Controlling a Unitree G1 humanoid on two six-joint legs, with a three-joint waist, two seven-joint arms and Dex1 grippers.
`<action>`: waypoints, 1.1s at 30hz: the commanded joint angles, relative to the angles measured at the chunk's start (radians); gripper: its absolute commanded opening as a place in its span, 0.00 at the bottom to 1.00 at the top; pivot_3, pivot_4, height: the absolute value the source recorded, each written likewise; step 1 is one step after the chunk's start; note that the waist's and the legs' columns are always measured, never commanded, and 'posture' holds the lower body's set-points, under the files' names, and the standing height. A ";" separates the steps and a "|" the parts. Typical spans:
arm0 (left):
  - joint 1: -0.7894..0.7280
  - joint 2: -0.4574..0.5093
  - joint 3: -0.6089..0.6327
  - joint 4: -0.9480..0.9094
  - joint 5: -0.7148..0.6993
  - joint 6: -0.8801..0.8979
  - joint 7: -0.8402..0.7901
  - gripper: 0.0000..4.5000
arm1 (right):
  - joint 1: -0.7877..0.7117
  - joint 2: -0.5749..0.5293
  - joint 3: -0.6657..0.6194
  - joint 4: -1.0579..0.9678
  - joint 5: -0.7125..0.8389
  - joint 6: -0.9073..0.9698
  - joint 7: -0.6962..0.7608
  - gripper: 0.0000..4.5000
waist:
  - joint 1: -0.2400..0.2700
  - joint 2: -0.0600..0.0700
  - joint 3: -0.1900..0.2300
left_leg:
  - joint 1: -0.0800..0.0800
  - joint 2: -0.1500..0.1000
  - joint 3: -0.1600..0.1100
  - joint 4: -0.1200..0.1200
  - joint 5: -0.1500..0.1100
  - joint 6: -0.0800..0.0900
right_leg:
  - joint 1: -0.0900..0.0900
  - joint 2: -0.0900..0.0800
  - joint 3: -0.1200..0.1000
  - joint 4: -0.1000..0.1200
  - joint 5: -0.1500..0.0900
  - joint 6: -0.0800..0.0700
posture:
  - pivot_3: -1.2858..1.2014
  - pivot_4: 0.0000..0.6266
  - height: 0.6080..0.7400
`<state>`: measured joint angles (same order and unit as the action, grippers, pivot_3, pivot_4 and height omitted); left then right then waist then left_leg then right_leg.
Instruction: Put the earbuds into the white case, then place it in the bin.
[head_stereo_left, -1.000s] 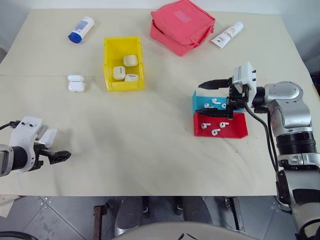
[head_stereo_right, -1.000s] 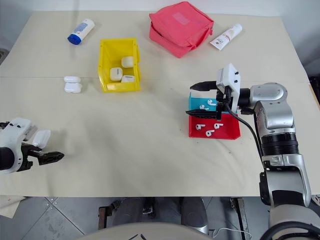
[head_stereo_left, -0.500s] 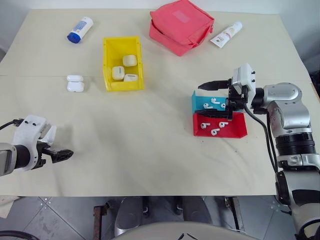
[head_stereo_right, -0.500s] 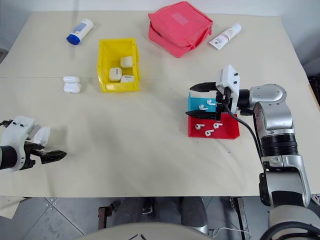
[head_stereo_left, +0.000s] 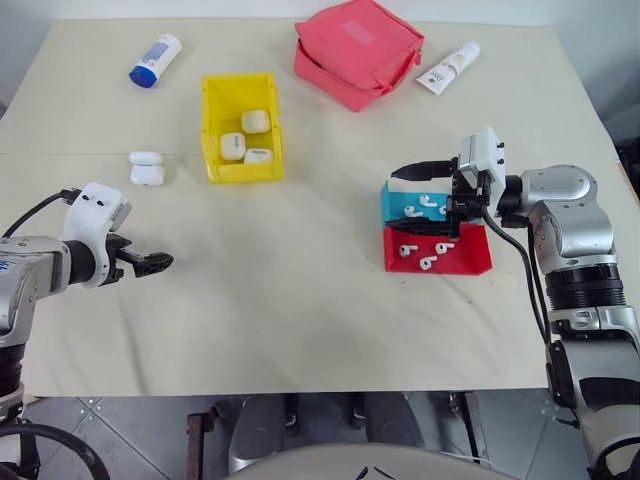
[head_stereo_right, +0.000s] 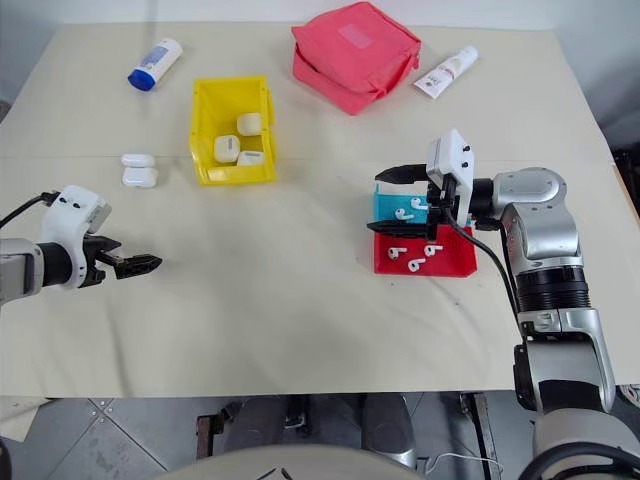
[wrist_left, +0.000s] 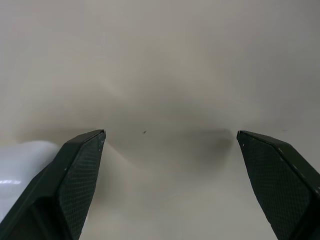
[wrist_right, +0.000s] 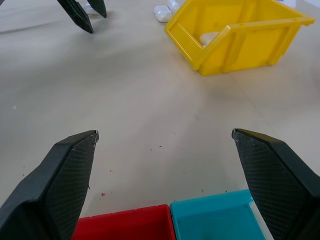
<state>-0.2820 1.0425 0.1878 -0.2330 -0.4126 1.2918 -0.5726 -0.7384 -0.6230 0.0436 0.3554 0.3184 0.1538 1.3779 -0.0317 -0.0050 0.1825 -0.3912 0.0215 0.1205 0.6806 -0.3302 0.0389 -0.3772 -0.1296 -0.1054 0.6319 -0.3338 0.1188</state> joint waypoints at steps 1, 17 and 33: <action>0.043 0.085 0.044 -0.061 -0.018 0.094 -0.029 1.00 | 0.000 -0.016 -0.019 -0.036 0.009 -0.006 -0.004 1.00 | 0.001 0.000 0.000 | 0.000 0.000 0.000 0.000 0.000 0.000 | 0.000 0.000 0.000 0.000 0.000 0.000 | 0.52 0.24 1.00; -0.077 0.189 0.064 0.035 -0.028 0.289 0.022 1.00 | -0.020 0.004 -0.004 -0.006 0.001 -0.020 0.006 1.00 | 0.003 0.000 0.000 | 0.000 -0.002 -0.002 0.001 0.000 0.001 | 0.000 0.000 0.001 0.004 0.000 0.000 | 0.52 0.24 1.00; -0.256 0.230 -0.221 0.385 0.081 -0.049 -0.118 1.00 | -0.004 -0.011 -0.018 -0.029 0.002 -0.012 0.005 1.00 | 0.005 0.000 0.000 | 0.000 -0.003 0.000 0.001 0.000 0.001 | -0.002 0.000 -0.002 0.005 0.000 0.000 | 0.52 0.24 1.00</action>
<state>-0.5118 1.2542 -0.0261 0.1345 -0.3606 1.2651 -0.6743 -0.7377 -0.6182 0.0432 0.3563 0.3092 0.1497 1.3820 -0.0270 -0.0052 0.1827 -0.3913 0.0185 0.1208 0.6816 -0.3299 0.0397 -0.3790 -0.1295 -0.1073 0.6372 -0.3340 0.1188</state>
